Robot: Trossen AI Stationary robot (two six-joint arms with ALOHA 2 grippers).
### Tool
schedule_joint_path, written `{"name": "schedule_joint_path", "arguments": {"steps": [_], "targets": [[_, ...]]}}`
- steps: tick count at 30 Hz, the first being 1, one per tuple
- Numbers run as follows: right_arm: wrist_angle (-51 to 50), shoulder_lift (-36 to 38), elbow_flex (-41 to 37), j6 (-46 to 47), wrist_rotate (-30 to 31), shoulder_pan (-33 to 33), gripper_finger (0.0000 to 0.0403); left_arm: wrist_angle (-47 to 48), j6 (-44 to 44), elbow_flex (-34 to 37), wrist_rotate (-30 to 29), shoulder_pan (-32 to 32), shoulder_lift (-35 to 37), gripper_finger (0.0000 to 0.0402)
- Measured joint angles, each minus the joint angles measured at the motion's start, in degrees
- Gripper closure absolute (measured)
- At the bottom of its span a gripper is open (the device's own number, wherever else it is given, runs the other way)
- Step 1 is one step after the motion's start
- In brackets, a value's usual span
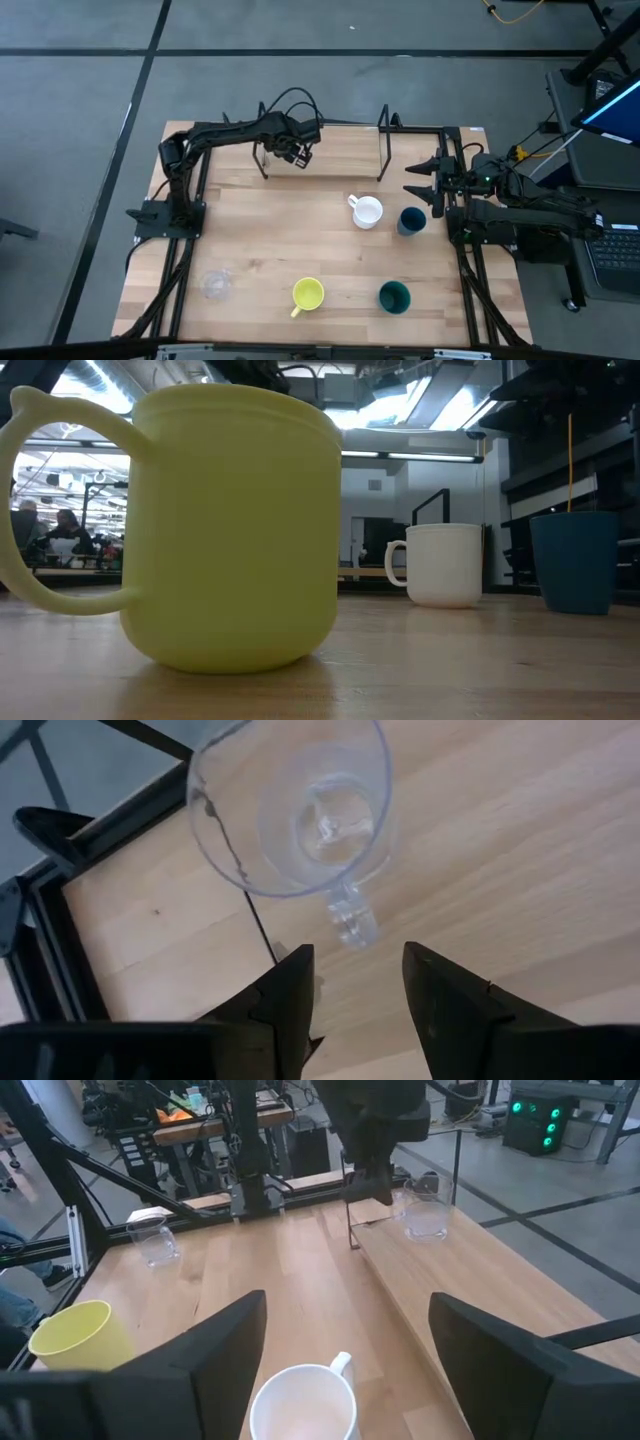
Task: Stack small to large cups/mugs on shelf
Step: Put the top transparent mug on the shelf
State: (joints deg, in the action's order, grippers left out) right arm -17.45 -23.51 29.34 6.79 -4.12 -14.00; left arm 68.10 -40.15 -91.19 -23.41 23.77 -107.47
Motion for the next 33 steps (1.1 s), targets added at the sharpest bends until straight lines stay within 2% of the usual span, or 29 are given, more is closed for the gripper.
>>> {"name": "schedule_joint_path", "arguments": {"steps": [11, 24, 33], "targets": [[0.0, 0.0, 0.0, 0.0, 0.0, 0.0, 0.0121, -1.8, 0.1, 0.1, 1.6, 1.6, -0.4, 0.0253], [0.3, 0.0, 0.0, -1.1, 0.0, 0.0, 0.0121, -7.3, 0.4, 0.1, 7.8, 1.7, -0.4, 0.0258], [0.5, 0.0, 0.0, -1.2, 0.0, 0.0, 0.0121, -11.7, 2.9, 0.1, 8.3, 2.6, -0.4, 0.0259]]}}
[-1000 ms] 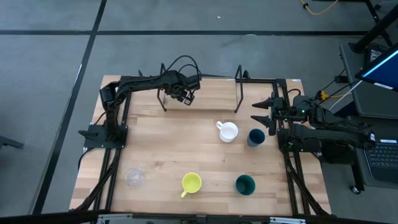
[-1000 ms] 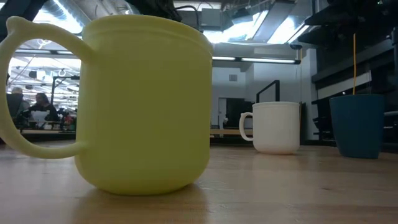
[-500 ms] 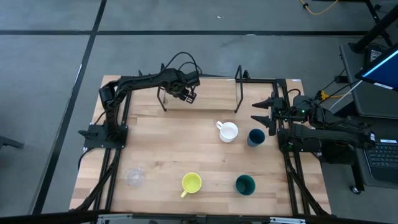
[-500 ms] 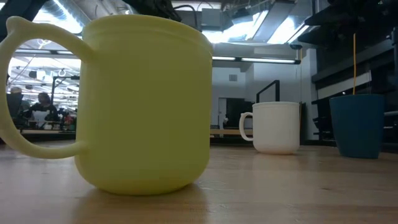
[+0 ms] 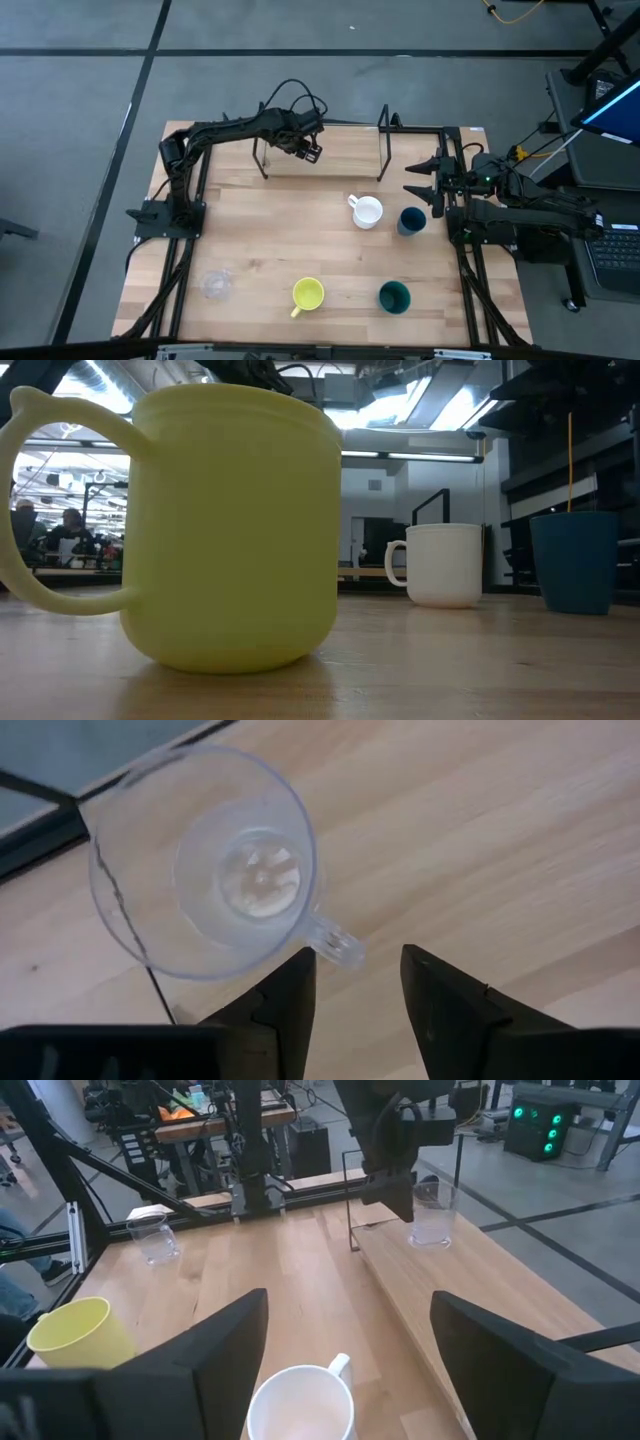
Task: Stack small to large cups/mugs on shelf
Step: Put the top transparent mug on the shelf
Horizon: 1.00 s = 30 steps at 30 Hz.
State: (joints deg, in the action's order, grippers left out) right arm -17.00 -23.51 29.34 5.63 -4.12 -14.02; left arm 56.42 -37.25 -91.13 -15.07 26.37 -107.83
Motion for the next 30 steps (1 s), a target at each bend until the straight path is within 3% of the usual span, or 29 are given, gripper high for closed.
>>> {"name": "schedule_joint_path", "arguments": {"steps": [16, 24, 30], "targets": [[0.0, 0.0, 0.0, -0.7, 0.0, 0.0, 0.0121, -2.0, 1.4, -0.4, 2.5, 2.4, -0.4, 0.0260], [0.0, 0.0, 0.0, -1.6, 0.0, 0.0, 0.0121, -1.3, 5.4, -7.4, 3.6, -0.9, -0.3, 0.0260], [0.0, 0.0, 0.0, -1.5, 0.0, 0.0, 0.0121, -4.0, 10.2, -9.6, 3.4, 1.7, -0.6, 0.0260]]}}
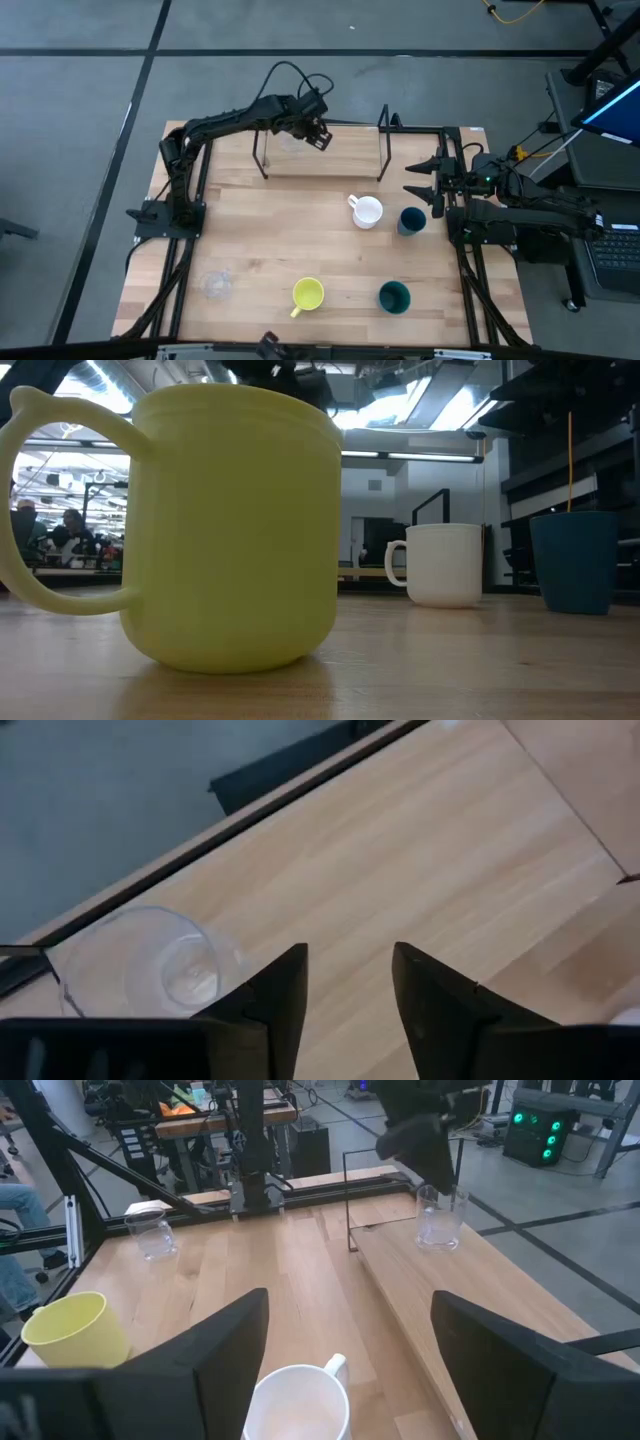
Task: Stack small to large cups/mugs on shelf
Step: Put the top transparent mug on the shelf
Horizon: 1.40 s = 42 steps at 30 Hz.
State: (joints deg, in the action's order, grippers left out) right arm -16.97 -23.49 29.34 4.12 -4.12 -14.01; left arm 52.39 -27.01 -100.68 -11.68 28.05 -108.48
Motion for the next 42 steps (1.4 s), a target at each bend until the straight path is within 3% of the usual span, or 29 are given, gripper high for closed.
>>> {"name": "schedule_joint_path", "arguments": {"steps": [5, 42], "targets": [[0.7, 0.0, 0.0, 0.0, 0.0, 0.0, 0.0121, -0.8, 2.1, 0.0, 4.6, 3.5, -4.0, 0.0260], [1.3, 0.0, 0.0, -0.1, -0.5, 0.0, 0.0121, 3.2, 3.2, 0.0, 1.7, 6.5, -4.6, 0.0260]]}}
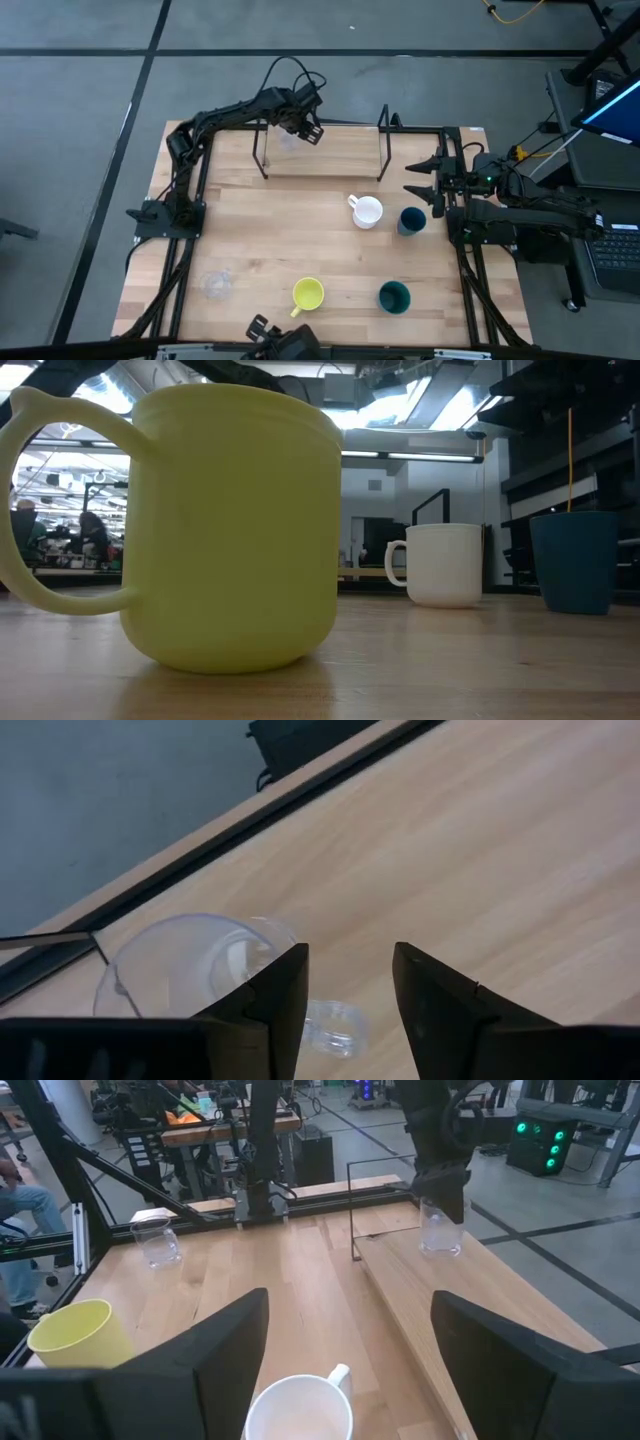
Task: Stack small to large cups/mugs on shelf
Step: Put the top transparent mug on the shelf
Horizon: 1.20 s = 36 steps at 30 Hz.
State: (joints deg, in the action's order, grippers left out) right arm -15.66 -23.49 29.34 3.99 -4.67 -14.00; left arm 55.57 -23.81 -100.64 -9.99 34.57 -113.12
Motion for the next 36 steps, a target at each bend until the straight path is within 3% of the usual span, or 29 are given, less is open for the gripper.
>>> {"name": "schedule_joint_path", "arguments": {"steps": [11, 15, 22, 27, 36], "targets": [[0.0, 0.0, 0.0, 0.0, 0.0, 0.0, 0.0121, -0.6, 1.0, -0.2, -2.8, 0.5, 0.0, 0.0260], [0.0, 0.0, 0.0, 0.0, 0.0, 0.0, 0.0121, 0.7, 2.4, -3.8, -2.1, -1.7, 0.5, 0.0260], [0.0, 0.0, 0.0, 0.4, -0.1, 0.0, 0.0121, 14.0, 2.5, -8.0, 3.3, -5.4, 0.7, 0.0260], [0.0, 0.0, 0.0, 0.3, -0.1, 0.0, 0.0121, 16.6, 2.5, -4.9, 2.5, -7.3, 0.7, 0.0260], [0.0, 0.0, 0.0, 0.3, -0.1, 0.0, 0.0121, 10.7, 3.2, 1.0, 0.0, -5.5, 0.6, 0.0261]]}}
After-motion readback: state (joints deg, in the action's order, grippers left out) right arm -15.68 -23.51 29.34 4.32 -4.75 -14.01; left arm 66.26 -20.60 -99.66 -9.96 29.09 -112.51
